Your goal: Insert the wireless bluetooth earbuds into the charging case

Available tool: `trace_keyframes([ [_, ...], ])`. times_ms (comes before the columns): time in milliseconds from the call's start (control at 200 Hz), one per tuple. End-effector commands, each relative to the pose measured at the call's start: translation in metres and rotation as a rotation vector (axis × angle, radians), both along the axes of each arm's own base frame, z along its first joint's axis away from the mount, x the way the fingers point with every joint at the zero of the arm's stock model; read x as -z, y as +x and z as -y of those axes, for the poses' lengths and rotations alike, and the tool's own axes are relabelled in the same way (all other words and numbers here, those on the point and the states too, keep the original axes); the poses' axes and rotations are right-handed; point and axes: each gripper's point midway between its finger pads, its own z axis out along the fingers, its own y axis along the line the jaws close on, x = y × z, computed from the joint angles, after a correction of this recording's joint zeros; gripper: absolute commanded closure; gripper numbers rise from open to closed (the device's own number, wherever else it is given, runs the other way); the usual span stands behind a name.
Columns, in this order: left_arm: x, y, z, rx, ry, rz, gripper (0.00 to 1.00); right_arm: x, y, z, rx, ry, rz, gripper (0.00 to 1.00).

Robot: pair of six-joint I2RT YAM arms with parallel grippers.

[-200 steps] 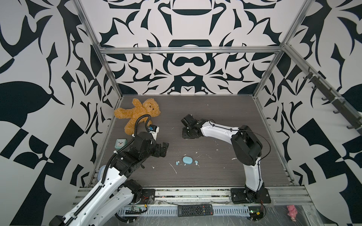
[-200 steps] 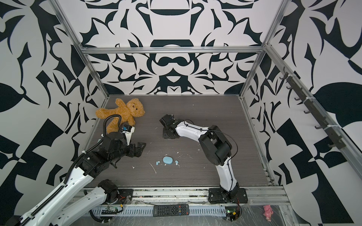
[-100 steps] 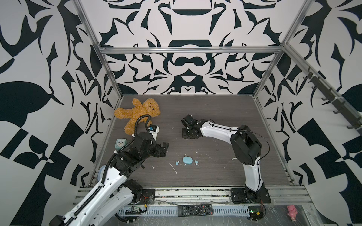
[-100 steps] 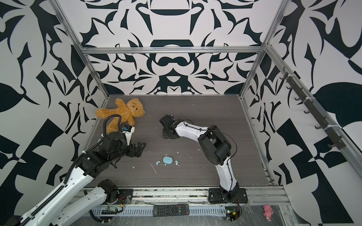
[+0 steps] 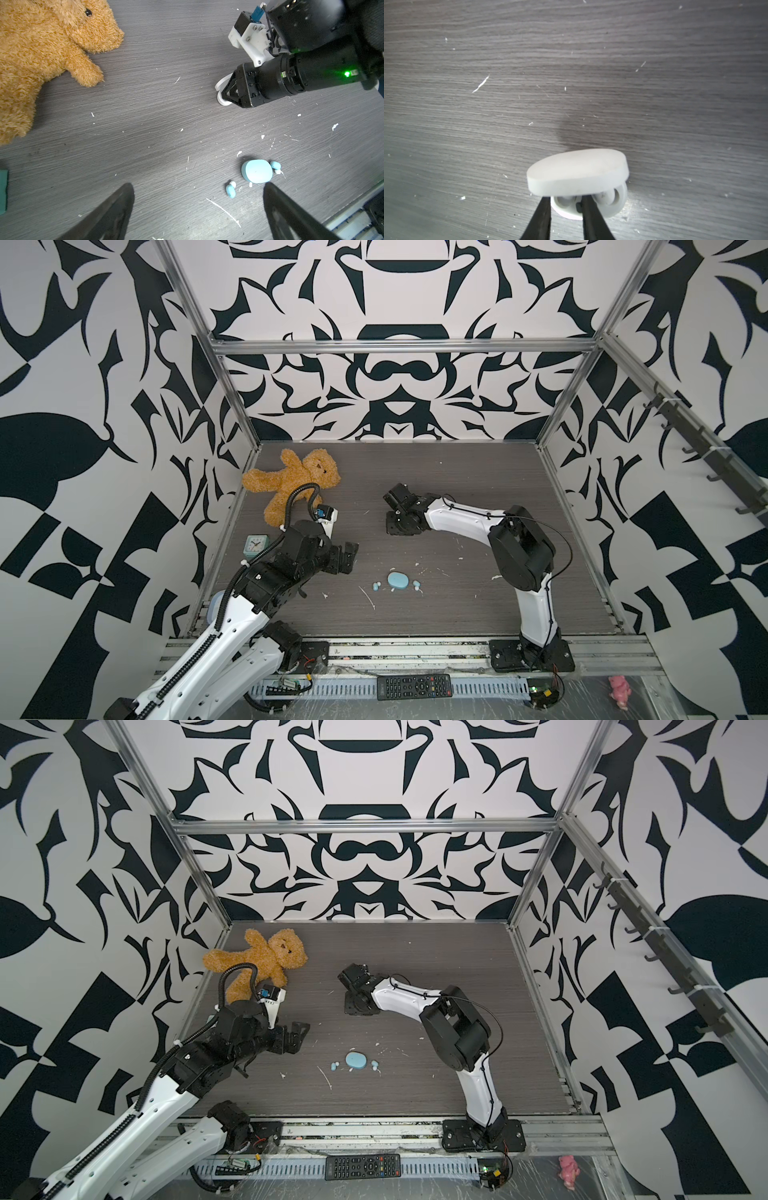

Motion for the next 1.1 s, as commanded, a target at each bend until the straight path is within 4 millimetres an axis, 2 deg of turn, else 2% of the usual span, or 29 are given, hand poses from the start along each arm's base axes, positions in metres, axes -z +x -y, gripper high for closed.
trace_keyframes([
  [0,-0.002,0.0,0.001,0.01,-0.01,0.013,0.01,-0.025,-0.003,-0.001,0.002,0.042,0.017,0.68],
  [250,-0.003,0.0,0.001,0.009,-0.009,0.015,0.01,-0.061,-0.007,-0.015,-0.03,0.162,0.046,0.56],
  [385,-0.003,0.0,0.001,0.012,-0.012,0.016,0.01,-0.081,-0.005,-0.018,-0.068,0.228,0.078,0.35],
  [600,-0.003,-0.002,0.004,0.03,-0.017,0.011,0.01,-0.096,0.018,0.005,-0.102,0.259,0.171,0.1],
  [750,-0.003,-0.003,0.005,0.036,-0.017,0.009,0.01,-0.097,0.044,0.016,-0.137,0.34,0.155,0.05],
  [800,-0.002,-0.003,0.005,0.037,-0.016,0.006,0.01,-0.098,0.05,0.012,-0.16,0.393,0.137,0.02],
  [910,-0.001,-0.002,0.005,0.035,-0.013,0.006,0.01,-0.1,0.056,0.001,-0.206,0.452,0.122,0.01],
  [1095,-0.002,-0.002,0.005,0.036,-0.012,0.007,0.01,-0.086,0.061,-0.014,-0.236,0.499,0.069,0.01],
])
